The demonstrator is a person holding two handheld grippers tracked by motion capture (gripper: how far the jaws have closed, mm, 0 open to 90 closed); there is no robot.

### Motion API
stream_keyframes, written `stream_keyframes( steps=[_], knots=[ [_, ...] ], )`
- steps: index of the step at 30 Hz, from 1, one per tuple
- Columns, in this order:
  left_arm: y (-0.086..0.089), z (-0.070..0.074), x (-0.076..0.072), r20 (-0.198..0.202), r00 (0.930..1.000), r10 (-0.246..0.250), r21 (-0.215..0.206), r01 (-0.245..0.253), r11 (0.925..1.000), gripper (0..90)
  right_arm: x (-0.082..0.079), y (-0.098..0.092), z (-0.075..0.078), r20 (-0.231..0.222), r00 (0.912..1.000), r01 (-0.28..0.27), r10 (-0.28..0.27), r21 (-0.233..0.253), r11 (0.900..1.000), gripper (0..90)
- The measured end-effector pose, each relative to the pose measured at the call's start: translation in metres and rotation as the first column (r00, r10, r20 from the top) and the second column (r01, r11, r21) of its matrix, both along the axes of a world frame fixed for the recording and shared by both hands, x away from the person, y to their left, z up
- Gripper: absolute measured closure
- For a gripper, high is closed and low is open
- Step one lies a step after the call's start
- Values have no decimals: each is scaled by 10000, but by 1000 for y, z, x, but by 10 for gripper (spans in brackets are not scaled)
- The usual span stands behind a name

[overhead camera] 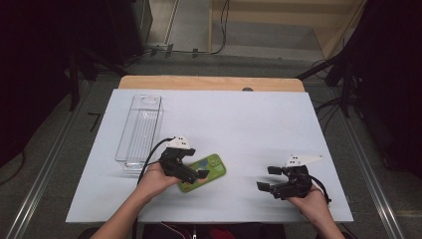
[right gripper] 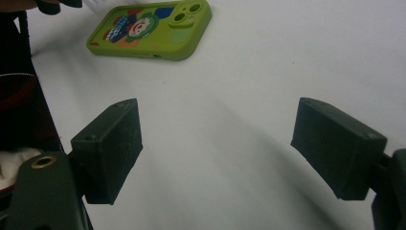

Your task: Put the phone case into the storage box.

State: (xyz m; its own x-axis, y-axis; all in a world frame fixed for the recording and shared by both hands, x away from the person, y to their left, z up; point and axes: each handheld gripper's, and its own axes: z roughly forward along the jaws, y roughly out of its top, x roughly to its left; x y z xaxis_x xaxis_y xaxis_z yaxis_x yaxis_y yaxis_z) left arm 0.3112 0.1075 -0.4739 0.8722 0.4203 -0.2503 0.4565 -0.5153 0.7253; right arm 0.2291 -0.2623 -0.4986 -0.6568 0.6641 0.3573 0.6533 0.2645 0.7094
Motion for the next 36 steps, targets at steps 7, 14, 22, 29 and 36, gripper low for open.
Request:
stream_keyframes(
  steps=[7, 14, 22, 29, 36],
  knots=[
    [0, -5, -1, -87, 9999, -54, 319, 57, 9995, 15, 0, 0, 1, -60, 10000, 44, -44, 45, 10000, 156],
    [-3, -11, -3, -69, 9999, -119, 481, 122, 9988, 15, 0, 0, 0, -21, 10000, 19, -19, 10, 10000, 156],
    [-4, -18, -6, -55, 9998, -174, 682, 177, 9975, 15, 0, 0, 0, -37, 10000, 26, -26, 29, 10000, 156],
    [-6, -22, -6, 35, 9994, -343, 876, 338, 9956, 16, 0, 0, 0, -41, 10000, 29, -29, 51, 10000, 156],
    [-7, -27, -7, 71, 9986, -516, 1124, 505, 9924, 14, 0, 0, 0, -49, 10000, 19, -18, 37, 10000, 156]
  ],
)
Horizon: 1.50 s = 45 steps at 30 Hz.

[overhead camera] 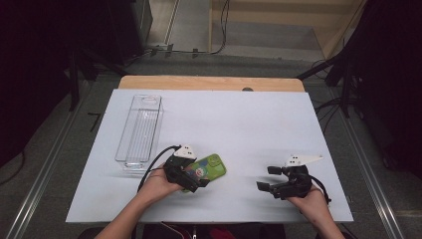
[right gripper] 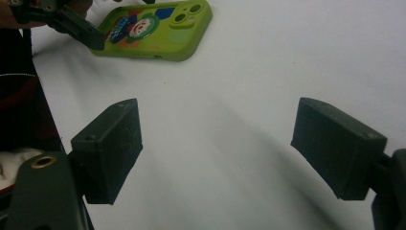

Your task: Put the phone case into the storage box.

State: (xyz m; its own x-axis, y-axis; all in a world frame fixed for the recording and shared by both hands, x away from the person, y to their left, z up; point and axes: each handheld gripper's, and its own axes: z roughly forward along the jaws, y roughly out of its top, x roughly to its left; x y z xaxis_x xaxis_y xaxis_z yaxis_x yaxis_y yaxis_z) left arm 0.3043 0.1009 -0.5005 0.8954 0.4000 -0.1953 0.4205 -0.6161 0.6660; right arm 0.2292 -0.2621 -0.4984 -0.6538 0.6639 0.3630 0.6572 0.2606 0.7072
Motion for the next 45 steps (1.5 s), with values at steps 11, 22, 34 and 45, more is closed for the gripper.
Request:
stream_keyframes(
  steps=[11, 22, 34, 45],
  knots=[
    [0, -8, -4, 491, 9986, -171, 437, 150, 9989, 15, 0, 0, 0, -3, 10000, 25, -25, 13, 10000, 156],
    [-3, -9, -11, 1359, 9906, -157, 900, 35, 9959, 59, -1, 0, 1, 6, 10000, 27, -27, 17, 10000, 156],
    [-1, -10, -15, 1819, 9833, -46, 1038, -146, 9945, 160, -1, 0, 1, 29, 10000, 10, -10, 9, 10000, 156],
    [1, -8, -11, 1303, 9911, 268, 666, -357, 9971, 169, -1, 0, 1, 56, 10000, 40, -41, 37, 10000, 155]
  ],
)
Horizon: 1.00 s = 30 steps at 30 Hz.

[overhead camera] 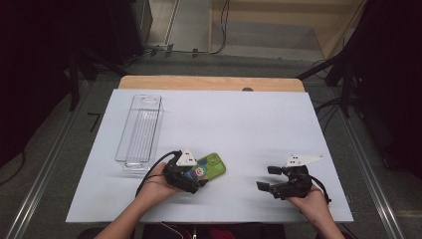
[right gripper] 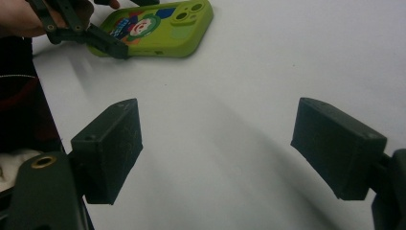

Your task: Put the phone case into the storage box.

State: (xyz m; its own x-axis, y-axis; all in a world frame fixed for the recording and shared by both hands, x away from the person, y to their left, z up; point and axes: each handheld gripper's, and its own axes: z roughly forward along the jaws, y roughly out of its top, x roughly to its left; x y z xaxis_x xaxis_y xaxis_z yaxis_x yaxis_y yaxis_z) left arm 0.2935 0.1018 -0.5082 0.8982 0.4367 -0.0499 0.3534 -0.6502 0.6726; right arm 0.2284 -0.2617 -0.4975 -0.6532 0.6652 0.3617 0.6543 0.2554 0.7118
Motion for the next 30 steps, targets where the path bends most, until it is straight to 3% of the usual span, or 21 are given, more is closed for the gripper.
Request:
stream_keyframes(
  steps=[5, 16, 30],
  knots=[
    [4, 5, 2, -497, 9988, 11, -609, -41, 9981, 170, 0, 0, 0, 25, 10000, -2, 2, -18, 10000, 156],
    [5, 16, 3, -554, 9977, 402, -936, -453, 9946, 170, 0, 1, 0, 19, 10000, 75, -75, 59, 10000, 155],
    [-2, 25, 3, -1159, 9914, 601, -1538, -777, 9850, 169, 1, 2, 1, -43, 9991, 422, -421, 139, 9990, 155]
  ],
)
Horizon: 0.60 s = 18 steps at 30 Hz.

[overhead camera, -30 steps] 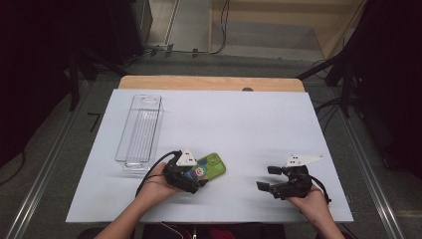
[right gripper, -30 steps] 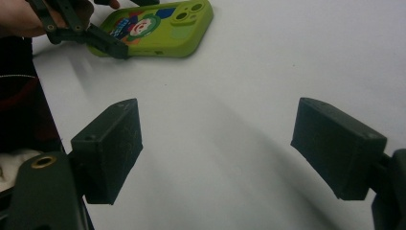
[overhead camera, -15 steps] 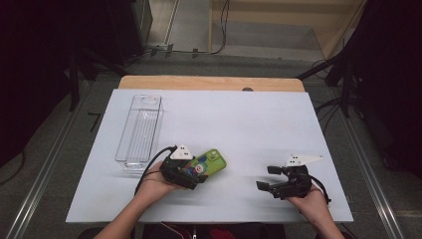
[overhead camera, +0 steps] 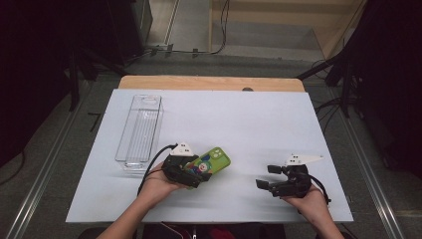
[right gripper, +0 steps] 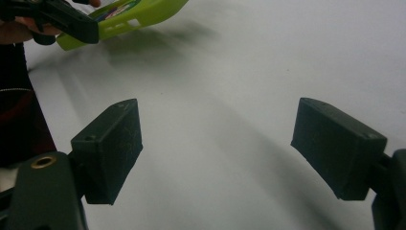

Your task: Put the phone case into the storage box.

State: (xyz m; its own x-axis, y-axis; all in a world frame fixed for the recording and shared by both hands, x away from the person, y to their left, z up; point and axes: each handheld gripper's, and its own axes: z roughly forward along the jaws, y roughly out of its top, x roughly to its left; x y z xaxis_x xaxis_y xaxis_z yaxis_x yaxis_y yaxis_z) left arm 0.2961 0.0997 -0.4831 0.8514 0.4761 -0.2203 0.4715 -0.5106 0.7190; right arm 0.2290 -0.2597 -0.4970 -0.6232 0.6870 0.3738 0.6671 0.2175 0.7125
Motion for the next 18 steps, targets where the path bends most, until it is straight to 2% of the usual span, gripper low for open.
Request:
stream_keyframes(
  steps=[5, 9, 18],
  knots=[
    [-3, 1, 3, -286, 9988, 407, -285, -415, 9987, 169, 1, 1, 1, 21, 10000, 91, -91, 103, 9999, 155],
    [-7, 3, 2, -353, 9963, 782, -255, -791, 9965, 169, 0, 1, 3, 33, 9997, 229, -229, 74, 9997, 156],
    [-13, 9, 2, -329, 9907, 1318, -636, -1337, 9890, 169, 1, 3, 9, -40, 9989, 475, -474, 393, 9981, 156]
  ],
)
